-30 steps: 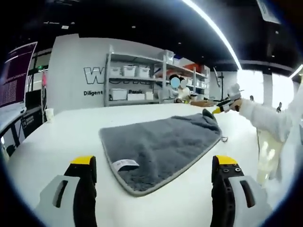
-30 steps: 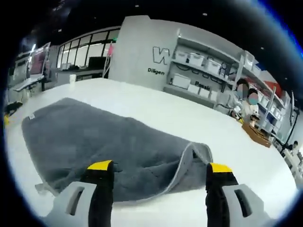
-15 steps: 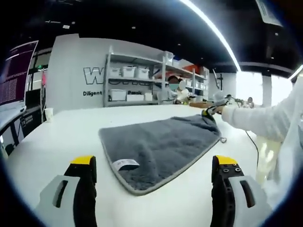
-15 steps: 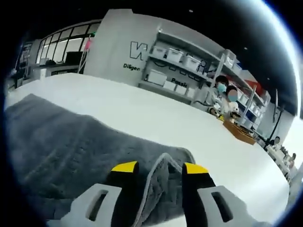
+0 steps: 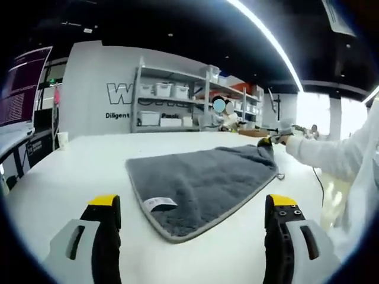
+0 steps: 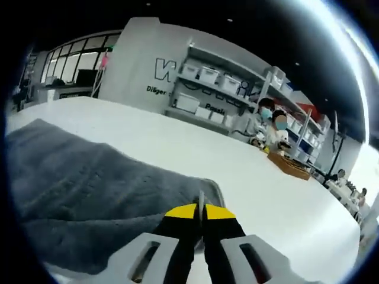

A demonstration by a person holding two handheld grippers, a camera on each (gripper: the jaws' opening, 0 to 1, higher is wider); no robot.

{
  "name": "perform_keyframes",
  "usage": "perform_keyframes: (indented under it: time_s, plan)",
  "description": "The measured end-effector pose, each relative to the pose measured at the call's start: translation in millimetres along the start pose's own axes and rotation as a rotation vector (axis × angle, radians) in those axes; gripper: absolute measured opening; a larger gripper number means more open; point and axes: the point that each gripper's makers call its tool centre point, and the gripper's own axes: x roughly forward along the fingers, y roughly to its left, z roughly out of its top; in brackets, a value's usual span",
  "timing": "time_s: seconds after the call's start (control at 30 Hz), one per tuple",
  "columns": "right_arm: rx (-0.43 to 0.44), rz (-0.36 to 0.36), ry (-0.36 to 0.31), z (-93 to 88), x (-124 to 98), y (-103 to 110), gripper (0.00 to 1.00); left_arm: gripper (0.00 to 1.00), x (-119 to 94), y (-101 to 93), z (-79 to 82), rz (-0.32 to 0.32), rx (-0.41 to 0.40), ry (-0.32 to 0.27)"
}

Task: Open the folded towel by lifting each exposed corner and separating the folded layers until the towel lies flat within the target outline without major curled edges

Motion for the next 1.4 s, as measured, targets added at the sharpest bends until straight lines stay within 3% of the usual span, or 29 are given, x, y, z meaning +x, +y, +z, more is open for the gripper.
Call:
perform_keyframes:
  time_s: [0.33,0.53,0.9,1.2,1.4]
  plan:
    - [0.064,-0.013,-0.065,-24.1,-62.2,-19.2,0.0,0.99,1.1,-0.7,-1.7,-0.002,-0.006,0.005]
    - [0.107,-0.021,-0.042,-54.2,-84.4,-25.3,0.0,0.99,-0.1,-1.6,-1.5,0.0,-0.007,0.005]
    - [0.231,-0.038,0.02,-106.4,-107.4,-35.6,0.0,0.99,-3.8,-5.7,-1.9,0.001,-0.01,0.01]
    - [0.287,-0.021,0.02,-116.7,-111.4,-37.4,0.0,0.99,-3.6,-7.7,-1.4,-0.001,-0.007,0.014]
    - [0.268,0.0,0.009,-114.5,-114.0,-39.8,0.0,0.98,-4.9,-11.0,-2.1,-0.003,-0.01,0.018]
